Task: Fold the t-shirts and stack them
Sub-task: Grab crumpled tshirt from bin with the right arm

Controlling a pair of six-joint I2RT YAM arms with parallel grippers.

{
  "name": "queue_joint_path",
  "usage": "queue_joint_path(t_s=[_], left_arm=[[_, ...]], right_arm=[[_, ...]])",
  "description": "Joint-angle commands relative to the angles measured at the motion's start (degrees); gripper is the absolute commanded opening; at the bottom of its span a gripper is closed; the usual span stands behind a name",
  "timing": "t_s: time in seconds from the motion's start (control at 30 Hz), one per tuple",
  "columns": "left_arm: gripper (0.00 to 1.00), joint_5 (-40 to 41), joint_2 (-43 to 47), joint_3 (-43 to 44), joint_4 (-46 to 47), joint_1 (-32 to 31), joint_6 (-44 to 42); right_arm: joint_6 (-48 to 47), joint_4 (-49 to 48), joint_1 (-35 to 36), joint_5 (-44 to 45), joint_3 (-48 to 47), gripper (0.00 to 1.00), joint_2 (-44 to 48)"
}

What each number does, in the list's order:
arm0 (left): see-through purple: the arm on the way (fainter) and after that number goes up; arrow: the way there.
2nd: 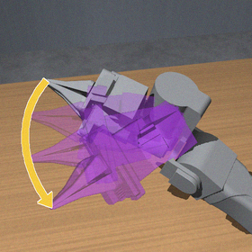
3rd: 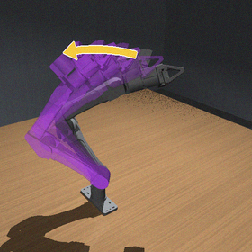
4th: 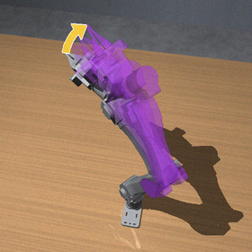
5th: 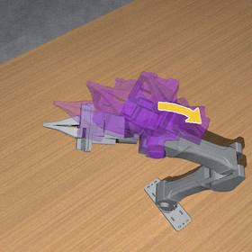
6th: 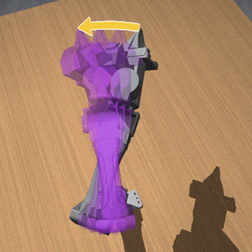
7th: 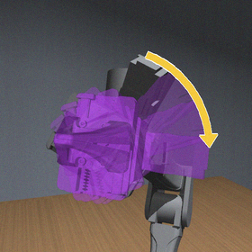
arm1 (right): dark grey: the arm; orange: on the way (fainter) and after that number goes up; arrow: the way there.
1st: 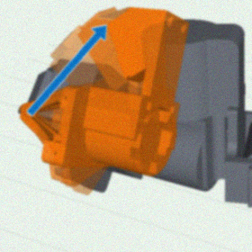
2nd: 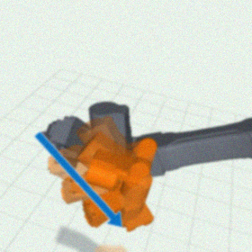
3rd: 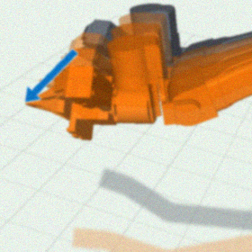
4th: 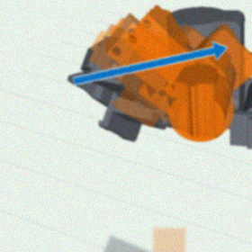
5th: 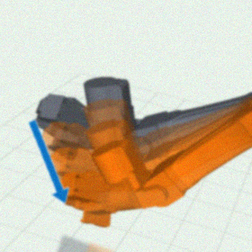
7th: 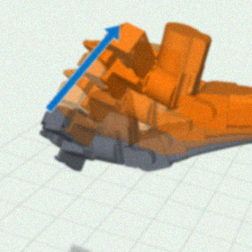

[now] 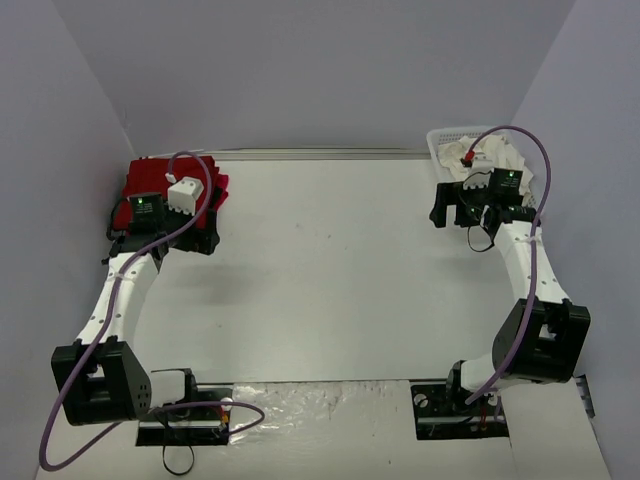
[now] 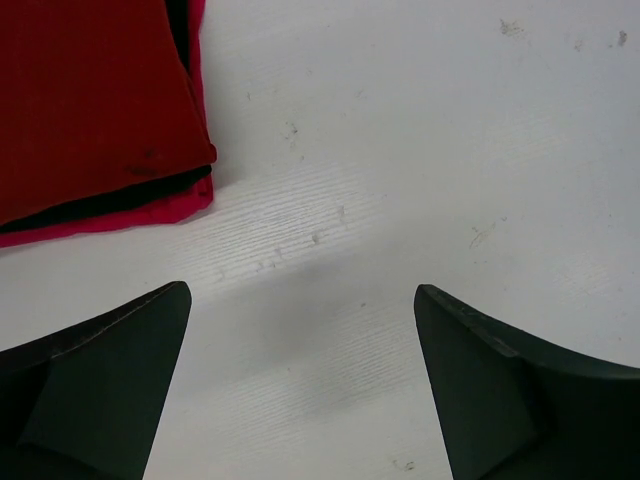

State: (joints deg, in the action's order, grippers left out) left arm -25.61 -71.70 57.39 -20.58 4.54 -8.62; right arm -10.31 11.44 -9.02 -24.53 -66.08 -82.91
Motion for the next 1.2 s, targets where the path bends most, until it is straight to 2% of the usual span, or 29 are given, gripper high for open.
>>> queue_joint_path(t_s=[0.0, 0.13, 0.3, 0.5, 0.6, 0.63, 0.73, 0.9, 1.07, 1.17], left_arm=[[0.94, -2.0, 3.8, -0.1, 0.4, 1.2, -0.5], [0.94, -2.5, 5.5, -1.5, 2.3, 1.2, 0.8], [0.95, -1.3, 4.2, -0.3, 3.3, 0.8, 2.4], [0.94, 0.1, 1.9, 0.8, 2.2, 0.7, 2.0], [0.94, 2.8, 1.7, 1.6, 0.4, 0.8, 0.8], [0.94, 2.2, 1.8, 1.0, 0.2, 0.9, 0.3], [0.94, 1.4, 2.8, -0.7, 0.9, 1.1, -1.1], [0.94, 0.6, 2.5, -1.8, 1.4, 1.4, -2.0], [0.94, -1.6, -1.5, -0.1, -0.3, 1.3, -2.3], [0.94, -0.2, -2.9, -0.7, 0.4, 0.8, -2.5]], right_arm=[[0.7, 0.5, -0.8, -4.0, 0.1, 1.0, 3.5], [-2.8, 0.7, -1.2, -12.9, 2.8, 1.0, 4.6], [-0.1, -0.1, -0.9, -2.7, 0.5, 1.0, 3.9], [0.0, -2.7, 0.4, 1.8, -4.0, 1.0, 4.3], [-2.2, -3.3, 3.4, 8.6, -5.8, 1.0, 3.5], [-2.6, -4.0, 5.6, 14.8, -5.7, 1.0, 3.2], [-4.6, -4.9, 7.9, 20.3, -6.2, 1.0, 1.2], [-3.1, -4.9, 7.7, 16.5, -5.0, 1.0, 0.8], [-4.9, -4.9, 7.7, 13.1, 0.4, 1.0, 4.9], [-5.1, -7.0, 7.9, 12.5, 5.5, 1.0, 7.1]])
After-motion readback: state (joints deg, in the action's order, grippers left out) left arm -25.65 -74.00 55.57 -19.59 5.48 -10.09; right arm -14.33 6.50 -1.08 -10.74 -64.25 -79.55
